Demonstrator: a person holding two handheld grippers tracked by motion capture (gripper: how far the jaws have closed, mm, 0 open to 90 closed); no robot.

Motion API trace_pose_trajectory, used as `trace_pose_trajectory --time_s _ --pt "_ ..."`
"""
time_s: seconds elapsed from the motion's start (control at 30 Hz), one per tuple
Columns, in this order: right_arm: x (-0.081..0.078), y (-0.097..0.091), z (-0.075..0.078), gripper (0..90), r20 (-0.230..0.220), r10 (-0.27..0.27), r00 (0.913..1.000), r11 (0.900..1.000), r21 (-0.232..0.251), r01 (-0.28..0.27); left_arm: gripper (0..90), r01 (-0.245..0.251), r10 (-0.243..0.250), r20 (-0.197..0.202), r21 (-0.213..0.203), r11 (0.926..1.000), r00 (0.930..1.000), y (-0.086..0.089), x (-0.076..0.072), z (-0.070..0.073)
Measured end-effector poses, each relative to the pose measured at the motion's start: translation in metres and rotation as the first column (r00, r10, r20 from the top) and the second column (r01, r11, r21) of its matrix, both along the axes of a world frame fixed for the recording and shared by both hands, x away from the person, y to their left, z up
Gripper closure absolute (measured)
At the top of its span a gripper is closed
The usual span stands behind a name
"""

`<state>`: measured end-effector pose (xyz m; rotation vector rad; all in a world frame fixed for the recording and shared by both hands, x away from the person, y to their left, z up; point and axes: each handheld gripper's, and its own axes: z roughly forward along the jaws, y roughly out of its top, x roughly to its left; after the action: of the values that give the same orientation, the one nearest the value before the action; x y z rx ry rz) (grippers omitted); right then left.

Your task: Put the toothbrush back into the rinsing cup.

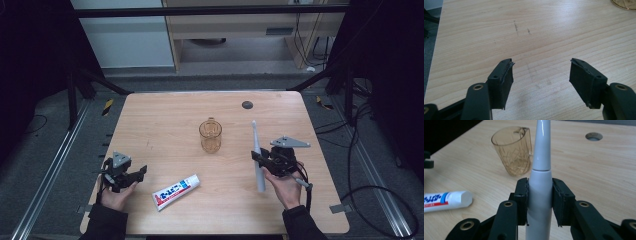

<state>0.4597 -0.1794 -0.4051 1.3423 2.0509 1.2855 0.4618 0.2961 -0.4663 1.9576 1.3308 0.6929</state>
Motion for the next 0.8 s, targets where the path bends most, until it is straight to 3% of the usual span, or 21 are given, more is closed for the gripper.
trace_pose_trajectory --time_s 0.13,0.27,0.4,0.67,0.8 --pt "0.000 -0.002 0.003 67.9 0.033 -0.007 0.9994 0.9993 0.036 0.006 34.7 -0.002 0.002 0.003 0.000 1.0000 1.0000 0.000 0.000 0.000" --pt "-0.002 -0.003 0.006 67.9 0.098 -0.025 0.9949 0.9976 0.067 0.019 34.7 -0.006 0.006 0.002 0.001 1.0000 1.0000 0.002 0.000 0.000" --pt "-0.001 -0.002 0.010 67.9 0.161 -0.049 0.9858 0.9934 0.110 0.031 34.7 -0.011 0.011 0.009 -0.003 0.9999 0.9999 0.002 0.000 0.000" --pt "0.010 0.005 0.023 67.8 0.223 -0.083 0.9713 0.9850 0.167 0.046 34.8 -0.012 0.012 0.008 -0.004 0.9999 0.9999 0.004 0.000 0.000" --pt "0.018 0.013 0.029 67.9 0.272 -0.102 0.9570 0.9791 0.197 0.048 34.8 -0.013 0.013 0.013 -0.006 0.9999 0.9998 0.004 0.000 0.000"
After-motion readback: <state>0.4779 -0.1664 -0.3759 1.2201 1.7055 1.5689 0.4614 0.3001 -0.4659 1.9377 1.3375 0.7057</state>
